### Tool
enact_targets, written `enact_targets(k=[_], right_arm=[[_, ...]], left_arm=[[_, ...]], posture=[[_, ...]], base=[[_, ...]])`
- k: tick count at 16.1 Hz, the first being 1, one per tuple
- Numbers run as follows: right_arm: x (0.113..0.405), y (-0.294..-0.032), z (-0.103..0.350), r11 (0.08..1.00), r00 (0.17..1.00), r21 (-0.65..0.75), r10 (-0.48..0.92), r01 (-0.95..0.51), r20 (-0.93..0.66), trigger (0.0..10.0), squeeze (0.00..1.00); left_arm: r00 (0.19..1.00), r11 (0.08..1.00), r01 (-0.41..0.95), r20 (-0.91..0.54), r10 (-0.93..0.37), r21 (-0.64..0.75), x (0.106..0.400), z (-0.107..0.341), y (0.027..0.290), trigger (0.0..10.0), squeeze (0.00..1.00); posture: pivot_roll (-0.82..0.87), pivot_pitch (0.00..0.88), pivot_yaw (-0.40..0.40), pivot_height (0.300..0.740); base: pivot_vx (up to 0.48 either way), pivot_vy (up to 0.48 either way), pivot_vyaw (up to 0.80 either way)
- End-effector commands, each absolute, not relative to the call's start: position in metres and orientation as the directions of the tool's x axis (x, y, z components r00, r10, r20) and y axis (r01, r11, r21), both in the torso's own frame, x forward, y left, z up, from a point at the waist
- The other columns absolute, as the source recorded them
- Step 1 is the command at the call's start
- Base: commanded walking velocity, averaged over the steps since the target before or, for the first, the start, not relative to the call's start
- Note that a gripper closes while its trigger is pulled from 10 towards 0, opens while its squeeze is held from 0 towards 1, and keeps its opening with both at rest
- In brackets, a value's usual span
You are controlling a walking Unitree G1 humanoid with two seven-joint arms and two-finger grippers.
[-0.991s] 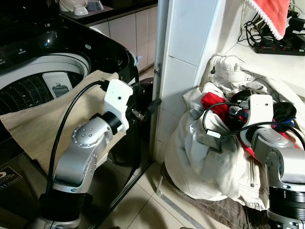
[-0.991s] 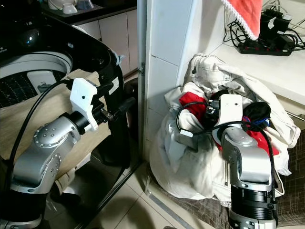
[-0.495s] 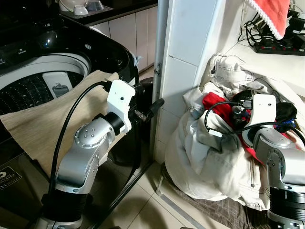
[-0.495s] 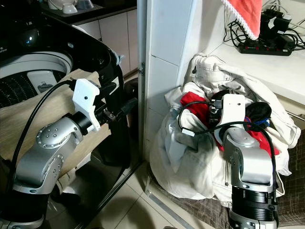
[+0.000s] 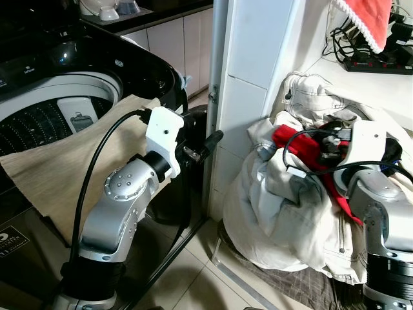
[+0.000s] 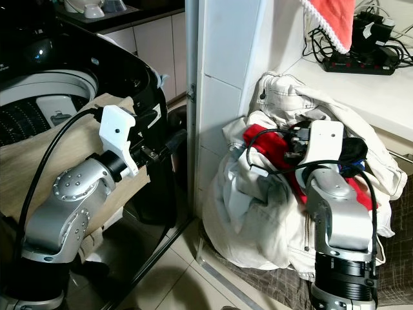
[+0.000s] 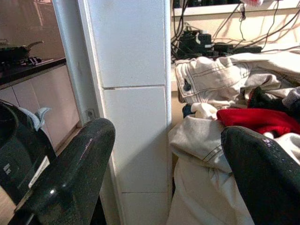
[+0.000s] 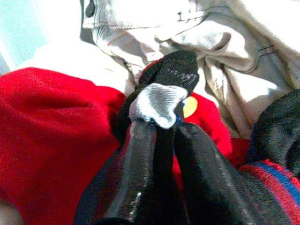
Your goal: Clothes washing
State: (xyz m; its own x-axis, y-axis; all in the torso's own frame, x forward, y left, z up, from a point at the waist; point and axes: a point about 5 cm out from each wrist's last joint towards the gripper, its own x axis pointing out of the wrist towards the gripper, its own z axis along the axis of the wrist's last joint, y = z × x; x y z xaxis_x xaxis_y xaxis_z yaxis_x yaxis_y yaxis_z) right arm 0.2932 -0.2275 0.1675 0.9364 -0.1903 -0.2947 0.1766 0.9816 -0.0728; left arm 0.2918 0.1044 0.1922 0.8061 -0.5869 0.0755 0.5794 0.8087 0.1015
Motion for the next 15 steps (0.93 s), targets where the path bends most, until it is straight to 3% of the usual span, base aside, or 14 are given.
enact_targets(k=[1,7,11,14,15], right_arm=[[0.292,-0.229,0.173,0.981,0.944,-0.064,-0.193,0.182,-0.269,0.0,0.00],[0.289,-0.230,0.196,0.990,0.978,-0.014,-0.138,0.138,-0.159,0.0,0.00],[0.287,-0.227,0.206,0.990,0.991,0.102,-0.091,0.101,-0.098,0.0,0.00],[0.290,-0.209,0.235,0.905,0.994,0.414,0.071,-0.097,0.079,0.0,0.00],[0.291,-0.206,0.241,0.863,0.986,0.478,0.117,-0.162,0.122,0.0,0.00]], left_arm=[[0.809,0.812,0.574,0.084,-0.582,0.103,0.294,0.196,0.104,10.0,0.00],[0.848,0.860,0.510,0.159,-0.505,0.014,0.303,0.210,0.110,10.0,0.00],[0.848,0.862,0.507,0.173,-0.501,0.011,0.304,0.214,0.108,10.0,0.00],[0.746,0.766,0.643,0.220,-0.629,0.011,0.297,0.226,0.086,10.0,0.00],[0.710,0.734,0.679,0.250,-0.658,0.003,0.295,0.234,0.078,10.0,0.87]], posture=[[-0.19,0.000,0.003,0.740],[-0.20,0.000,0.005,0.740],[-0.20,0.000,0.008,0.740],[-0.20,0.000,0.005,0.740],[-0.20,0.000,0.005,0.740]], base=[[0.000,0.000,0.00],[0.000,0.000,0.00],[0.000,0.000,0.00],[0.000,0.000,0.00],[0.000,0.000,0.00]])
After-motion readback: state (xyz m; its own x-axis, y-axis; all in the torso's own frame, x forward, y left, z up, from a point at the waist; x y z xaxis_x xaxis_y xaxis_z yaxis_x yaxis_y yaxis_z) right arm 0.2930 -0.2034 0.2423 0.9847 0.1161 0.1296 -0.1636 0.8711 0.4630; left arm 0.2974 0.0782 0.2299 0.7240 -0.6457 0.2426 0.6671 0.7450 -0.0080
